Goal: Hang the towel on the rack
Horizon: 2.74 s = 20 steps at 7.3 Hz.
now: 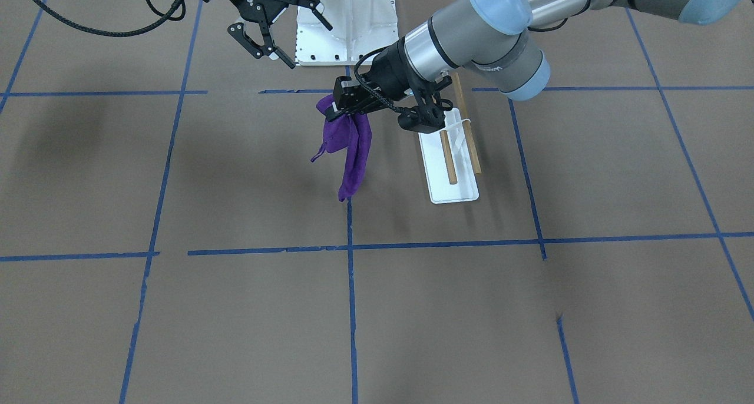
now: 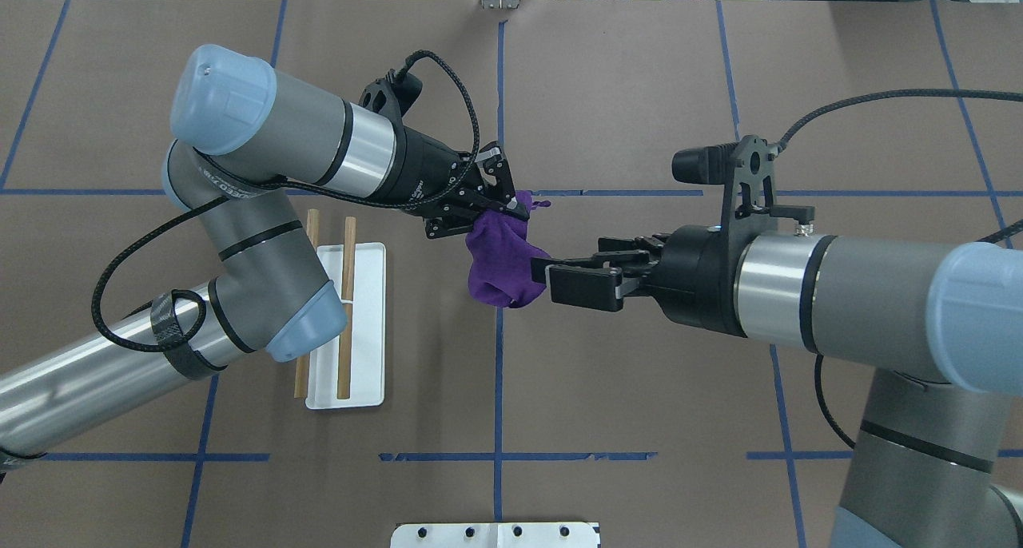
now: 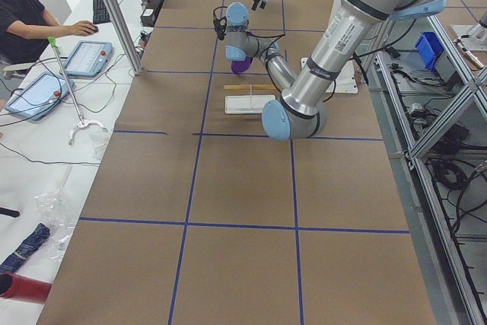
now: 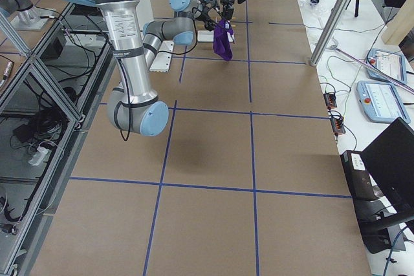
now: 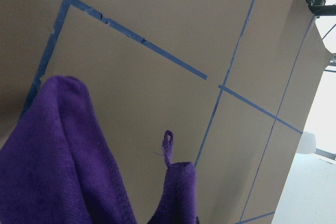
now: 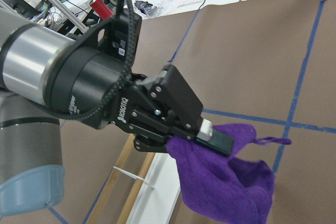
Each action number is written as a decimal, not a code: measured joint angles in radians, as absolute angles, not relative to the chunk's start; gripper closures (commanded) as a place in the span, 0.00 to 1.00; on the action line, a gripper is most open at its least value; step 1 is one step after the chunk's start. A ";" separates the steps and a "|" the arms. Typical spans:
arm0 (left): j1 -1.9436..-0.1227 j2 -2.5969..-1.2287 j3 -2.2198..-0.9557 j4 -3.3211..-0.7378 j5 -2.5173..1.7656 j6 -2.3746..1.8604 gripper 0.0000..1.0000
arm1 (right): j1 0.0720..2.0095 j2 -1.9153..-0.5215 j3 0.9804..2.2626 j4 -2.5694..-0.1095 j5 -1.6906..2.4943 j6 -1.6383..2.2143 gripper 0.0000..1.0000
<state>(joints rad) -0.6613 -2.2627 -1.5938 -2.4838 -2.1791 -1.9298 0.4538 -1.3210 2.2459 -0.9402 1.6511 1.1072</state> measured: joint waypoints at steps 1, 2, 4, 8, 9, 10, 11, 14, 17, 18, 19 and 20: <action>-0.662 -2.263 -1.594 -2.484 -2.179 -1.931 1.00 | 0.484 -1.391 2.285 -0.941 1.712 1.106 0.00; -0.662 -2.265 -1.595 -2.484 -2.178 -1.938 1.00 | 0.565 -1.461 2.314 -0.941 1.829 1.105 0.00; -0.660 -2.268 -1.623 -2.481 -2.167 -1.962 1.00 | 0.820 -1.573 2.317 -0.945 2.127 1.079 0.00; -0.635 -2.268 -1.786 -2.256 -1.898 -1.933 1.00 | 1.112 -1.790 2.172 -0.994 2.265 0.711 0.00; -0.609 -2.268 -1.846 -2.150 -1.818 -1.904 1.00 | 1.155 -1.809 2.156 -1.082 2.266 0.605 0.00; -0.571 -2.268 -1.890 -2.064 -1.727 -1.888 1.00 | 1.197 -1.816 2.151 -1.196 2.267 0.498 0.00; -0.517 -2.268 -1.927 -1.979 -1.618 -1.881 1.00 | 1.233 -1.815 2.149 -1.317 2.268 0.408 0.00; -0.358 -2.265 -2.053 -1.694 -1.353 -1.909 1.00 | 1.285 -1.807 2.145 -1.577 2.270 0.237 0.00; -0.285 -2.214 -2.165 -1.448 -1.301 -2.068 1.00 | 1.292 -1.753 2.094 -1.645 2.268 0.209 0.00; -0.278 -2.184 -2.174 -1.429 -1.304 -2.109 1.00 | 1.293 -1.732 2.066 -1.645 2.267 0.212 0.00; -0.277 -2.153 -2.181 -1.417 -1.312 -2.139 1.00 | 1.293 -1.717 2.049 -1.644 2.265 0.218 0.00; -0.280 -2.118 -2.193 -1.410 -1.325 -2.158 1.00 | 1.293 -1.707 2.043 -1.644 2.263 0.222 0.00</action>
